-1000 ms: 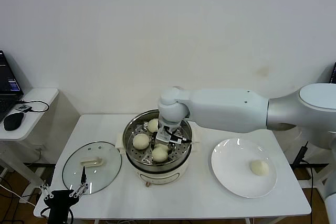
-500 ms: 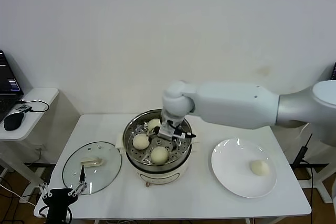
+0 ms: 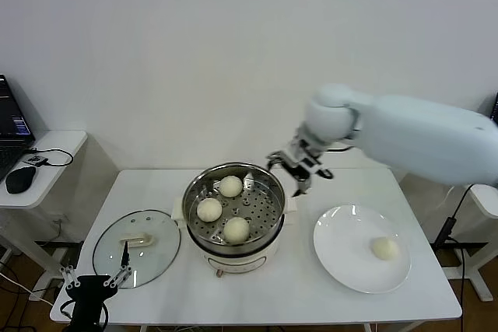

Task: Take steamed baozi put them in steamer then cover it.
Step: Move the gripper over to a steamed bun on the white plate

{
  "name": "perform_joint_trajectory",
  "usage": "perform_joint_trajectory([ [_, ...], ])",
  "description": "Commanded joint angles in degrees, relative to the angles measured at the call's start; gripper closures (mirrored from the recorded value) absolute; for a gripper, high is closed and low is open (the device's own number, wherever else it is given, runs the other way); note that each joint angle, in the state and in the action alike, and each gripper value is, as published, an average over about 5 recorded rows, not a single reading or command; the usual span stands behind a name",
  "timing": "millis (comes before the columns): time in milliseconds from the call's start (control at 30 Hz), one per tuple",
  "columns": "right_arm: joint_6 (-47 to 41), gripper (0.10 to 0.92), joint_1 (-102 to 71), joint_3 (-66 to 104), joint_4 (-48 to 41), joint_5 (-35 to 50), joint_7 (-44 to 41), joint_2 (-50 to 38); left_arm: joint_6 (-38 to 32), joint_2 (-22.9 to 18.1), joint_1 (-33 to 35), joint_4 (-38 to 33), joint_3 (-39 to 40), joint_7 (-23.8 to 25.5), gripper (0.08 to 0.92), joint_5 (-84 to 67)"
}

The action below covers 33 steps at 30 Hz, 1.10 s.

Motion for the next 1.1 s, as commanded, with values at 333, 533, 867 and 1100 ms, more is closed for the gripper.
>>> perform_joint_trajectory([
  [333, -1.64, 0.203, -35.87, 23.51, 2.71, -14.78, 0.31, -28.98, 0.25, 0.51, 0.31, 0.68, 1.53, 0.18, 0.177, 0.86],
  [533, -1.29, 0.203, -41.30, 25.81, -0.55, -18.09, 1.95, -27.55, 0.26, 0.16, 0.41, 1.28, 1.64, 0.15, 0.177, 0.99],
  [867, -1.29, 0.203, -52.10, 34.35, -8.00, -21.96, 4.07, -21.90, 0.39, 0.01, 0.92, 1.23, 1.00, 0.20, 0.177, 0.98],
  [1100, -1.58, 0.203, -53.75, 35.36, -10.46, -23.63, 4.79, -19.27, 0.44, -0.08, 1.03, 1.16, 0.36, 0.21, 0.177, 0.82],
])
